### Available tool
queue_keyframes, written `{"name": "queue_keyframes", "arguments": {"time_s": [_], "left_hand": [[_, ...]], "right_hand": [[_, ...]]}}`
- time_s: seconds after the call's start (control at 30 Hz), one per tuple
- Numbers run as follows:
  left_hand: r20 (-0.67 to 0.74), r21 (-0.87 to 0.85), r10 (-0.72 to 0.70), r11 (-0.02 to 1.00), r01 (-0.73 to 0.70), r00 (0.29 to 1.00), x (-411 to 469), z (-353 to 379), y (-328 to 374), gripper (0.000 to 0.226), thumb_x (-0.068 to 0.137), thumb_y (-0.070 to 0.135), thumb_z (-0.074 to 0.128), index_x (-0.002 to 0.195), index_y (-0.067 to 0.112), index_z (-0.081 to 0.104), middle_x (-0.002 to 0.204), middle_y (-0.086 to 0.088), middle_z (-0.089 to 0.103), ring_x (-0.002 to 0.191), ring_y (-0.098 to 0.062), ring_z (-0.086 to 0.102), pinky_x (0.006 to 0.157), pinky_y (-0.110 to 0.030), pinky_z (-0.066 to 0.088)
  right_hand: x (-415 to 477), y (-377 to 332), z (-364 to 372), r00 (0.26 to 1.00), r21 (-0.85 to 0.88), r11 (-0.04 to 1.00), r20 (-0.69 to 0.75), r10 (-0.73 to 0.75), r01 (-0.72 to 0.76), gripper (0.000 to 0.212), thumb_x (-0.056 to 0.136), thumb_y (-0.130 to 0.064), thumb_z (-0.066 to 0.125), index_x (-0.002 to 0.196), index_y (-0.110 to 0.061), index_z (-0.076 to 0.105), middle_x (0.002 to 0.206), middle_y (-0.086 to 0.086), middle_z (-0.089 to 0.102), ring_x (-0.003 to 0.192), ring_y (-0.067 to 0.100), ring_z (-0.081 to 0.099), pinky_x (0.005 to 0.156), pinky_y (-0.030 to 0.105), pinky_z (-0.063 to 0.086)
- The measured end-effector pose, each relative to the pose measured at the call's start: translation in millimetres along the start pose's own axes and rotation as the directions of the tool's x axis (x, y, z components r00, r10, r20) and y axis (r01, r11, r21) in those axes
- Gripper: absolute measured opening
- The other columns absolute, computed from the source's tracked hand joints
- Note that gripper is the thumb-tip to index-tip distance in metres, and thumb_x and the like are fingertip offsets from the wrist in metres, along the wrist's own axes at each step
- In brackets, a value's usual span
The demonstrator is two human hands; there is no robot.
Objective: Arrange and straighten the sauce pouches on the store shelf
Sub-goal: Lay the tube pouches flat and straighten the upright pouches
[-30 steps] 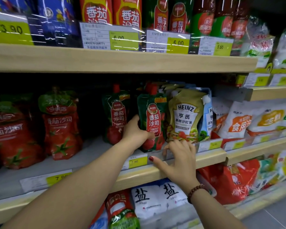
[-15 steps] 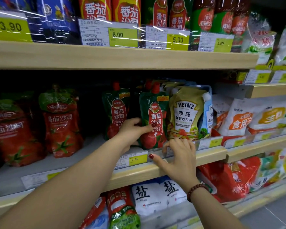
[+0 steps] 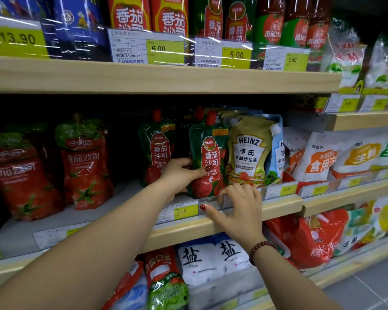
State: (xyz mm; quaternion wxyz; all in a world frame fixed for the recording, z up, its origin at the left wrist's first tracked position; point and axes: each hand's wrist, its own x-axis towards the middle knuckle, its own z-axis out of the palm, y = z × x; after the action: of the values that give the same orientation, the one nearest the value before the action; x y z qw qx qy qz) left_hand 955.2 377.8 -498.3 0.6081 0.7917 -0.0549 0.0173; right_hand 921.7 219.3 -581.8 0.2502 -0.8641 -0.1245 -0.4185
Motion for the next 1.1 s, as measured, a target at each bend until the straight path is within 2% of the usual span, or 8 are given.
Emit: {"name": "queue_keyframes", "arguments": {"time_s": [0.13, 0.33, 0.43, 0.57, 0.67, 0.83, 0.97, 1.1], "left_hand": [[-0.074, 0.115, 0.003, 0.993, 0.005, 0.997, -13, -6, 4, 0.046, 0.075, 0.028, 0.075, 0.116, 0.014, 0.059, 0.111, -0.006, 0.063, 0.102, -0.023, 0.060, 0.079, -0.037, 0.055], [-0.133, 0.214, 0.027, 0.977, 0.002, 0.991, -40, -16, 1, 0.031, 0.075, 0.027, 0.075, 0.101, 0.012, 0.067, 0.094, -0.005, 0.068, 0.088, -0.021, 0.066, 0.083, -0.037, 0.055], [-0.106, 0.301, 0.088, 0.952, -0.052, 0.991, -50, -12, -1, 0.022, 0.072, 0.023, 0.078, 0.092, 0.018, 0.069, 0.082, 0.003, 0.068, 0.082, -0.013, 0.065, 0.078, -0.030, 0.055], [-0.109, 0.356, 0.174, 0.926, -0.125, 0.979, -58, 1, -5, 0.022, 0.068, 0.018, 0.079, 0.084, 0.027, 0.067, 0.081, 0.011, 0.066, 0.082, -0.007, 0.063, 0.071, -0.020, 0.049], [-0.160, 0.377, 0.277, 0.904, -0.201, 0.947, -64, 20, -8, 0.024, 0.070, 0.014, 0.078, 0.081, 0.031, 0.065, 0.081, 0.013, 0.065, 0.082, -0.006, 0.063, 0.074, -0.023, 0.052], [-0.214, 0.525, 0.405, 0.815, -0.246, 0.889, -68, 41, -16, 0.017, 0.077, 0.018, 0.070, 0.091, 0.027, 0.067, 0.093, 0.007, 0.068, 0.087, -0.016, 0.062, 0.076, -0.038, 0.054], [-0.247, 0.602, 0.442, 0.768, -0.221, 0.863, -68, 45, -19, 0.009, 0.081, 0.024, 0.067, 0.087, 0.029, 0.071, 0.095, 0.008, 0.071, 0.086, -0.015, 0.063, 0.072, -0.034, 0.054], [-0.214, 0.661, 0.508, 0.704, -0.259, 0.835, -68, 42, -22, 0.007, 0.081, 0.025, 0.067, 0.085, 0.028, 0.072, 0.094, 0.008, 0.069, 0.085, -0.014, 0.062, 0.069, -0.030, 0.050]], "right_hand": [[1, -2, -3, 0.999, -0.013, 1.000, 0.031, 0.010, -0.009, 0.043, 0.070, -0.072, 0.054, 0.068, -0.029, 0.046, 0.072, -0.015, 0.048, 0.078, 0.007, 0.037, 0.081, 0.022, 0.021], [7, -1, -16, 0.980, -0.022, 1.000, 0.200, -0.013, 0.017, 0.037, 0.071, -0.069, 0.051, 0.076, -0.032, 0.051, 0.081, -0.016, 0.050, 0.085, 0.007, 0.040, 0.091, 0.027, 0.026], [13, 4, -34, 0.953, 0.078, 0.997, 0.299, -0.050, 0.028, 0.035, 0.074, -0.054, 0.063, 0.099, -0.029, 0.060, 0.095, -0.015, 0.052, 0.097, 0.006, 0.043, 0.092, 0.027, 0.032], [4, 17, -61, 0.984, 0.185, 0.983, 0.174, -0.038, 0.005, 0.037, 0.077, -0.034, 0.069, 0.111, -0.021, 0.060, 0.111, -0.007, 0.055, 0.110, 0.009, 0.045, 0.095, 0.026, 0.035], [-17, 31, -75, 0.991, 0.200, 0.974, 0.095, 0.091, -0.108, 0.028, 0.083, -0.029, 0.065, 0.109, -0.021, 0.060, 0.103, -0.009, 0.055, 0.102, 0.007, 0.047, 0.087, 0.023, 0.037], [-60, 61, -82, 0.970, 0.146, 0.965, 0.141, 0.196, -0.216, 0.029, 0.082, -0.026, 0.066, 0.109, -0.016, 0.061, 0.101, -0.007, 0.058, 0.097, 0.010, 0.050, 0.083, 0.026, 0.042], [-87, 81, -76, 0.943, 0.012, 0.970, 0.240, 0.231, -0.241, 0.042, 0.076, -0.028, 0.073, 0.114, -0.016, 0.060, 0.105, -0.006, 0.057, 0.100, 0.012, 0.049, 0.083, 0.023, 0.038], [-104, 95, -62, 0.876, -0.105, 0.953, 0.374, 0.304, -0.285, 0.063, 0.070, -0.033, 0.077, 0.126, -0.016, 0.053, 0.124, 0.002, 0.054, 0.114, 0.021, 0.046, 0.096, 0.032, 0.039]]}}
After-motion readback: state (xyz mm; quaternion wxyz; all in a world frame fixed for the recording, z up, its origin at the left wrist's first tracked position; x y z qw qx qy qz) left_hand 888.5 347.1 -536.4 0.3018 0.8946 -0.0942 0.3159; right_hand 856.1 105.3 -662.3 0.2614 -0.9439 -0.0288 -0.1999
